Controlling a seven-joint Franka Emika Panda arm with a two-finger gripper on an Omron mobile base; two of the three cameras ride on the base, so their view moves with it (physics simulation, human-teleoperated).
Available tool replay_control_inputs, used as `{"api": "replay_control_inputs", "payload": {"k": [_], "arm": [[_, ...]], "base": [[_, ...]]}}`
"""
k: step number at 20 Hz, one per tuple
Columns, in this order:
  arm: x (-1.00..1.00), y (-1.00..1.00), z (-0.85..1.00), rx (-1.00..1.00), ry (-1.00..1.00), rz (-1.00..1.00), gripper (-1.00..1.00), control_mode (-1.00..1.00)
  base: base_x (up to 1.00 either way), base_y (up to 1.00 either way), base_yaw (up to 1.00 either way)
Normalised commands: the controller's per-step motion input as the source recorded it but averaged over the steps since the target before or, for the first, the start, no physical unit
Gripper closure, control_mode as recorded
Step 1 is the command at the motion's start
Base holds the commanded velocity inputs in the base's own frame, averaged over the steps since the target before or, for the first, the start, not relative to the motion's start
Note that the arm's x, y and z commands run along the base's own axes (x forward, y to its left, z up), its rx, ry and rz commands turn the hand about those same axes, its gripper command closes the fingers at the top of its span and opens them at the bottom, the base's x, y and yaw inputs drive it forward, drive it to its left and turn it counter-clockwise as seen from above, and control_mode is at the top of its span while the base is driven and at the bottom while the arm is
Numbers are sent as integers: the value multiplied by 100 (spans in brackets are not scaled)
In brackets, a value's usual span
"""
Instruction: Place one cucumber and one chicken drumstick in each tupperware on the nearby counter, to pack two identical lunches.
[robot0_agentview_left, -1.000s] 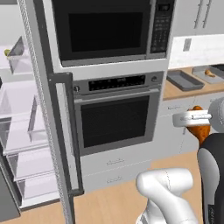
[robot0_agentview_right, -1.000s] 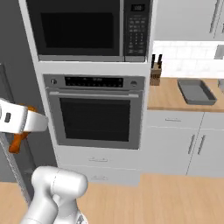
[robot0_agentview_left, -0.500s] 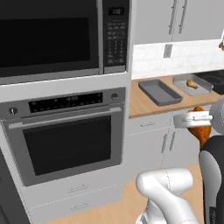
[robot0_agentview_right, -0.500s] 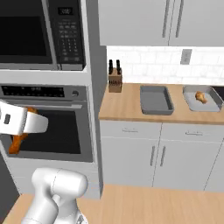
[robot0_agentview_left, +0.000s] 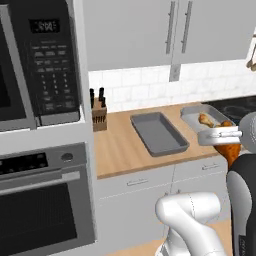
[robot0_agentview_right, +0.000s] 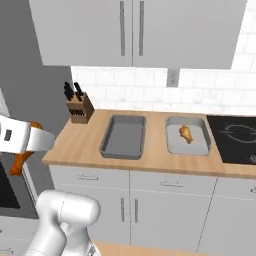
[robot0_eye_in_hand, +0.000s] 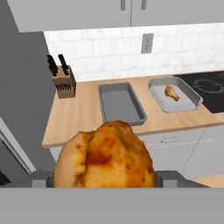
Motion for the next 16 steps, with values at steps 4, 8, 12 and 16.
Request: {"api": "replay_control_inputs", "payload": {"k": [4,8,12,16], "arm": [[0,0,0,0,0,0,100,100],[0,0,0,0,0,0,100,100],[49,-5,-52,0,2,21,100,-100],[50,0,-100,0,6,25,100,-100]], "base": [[96,-73,24],[87,-46,26],[17,-2,7],[0,0,0]]}}
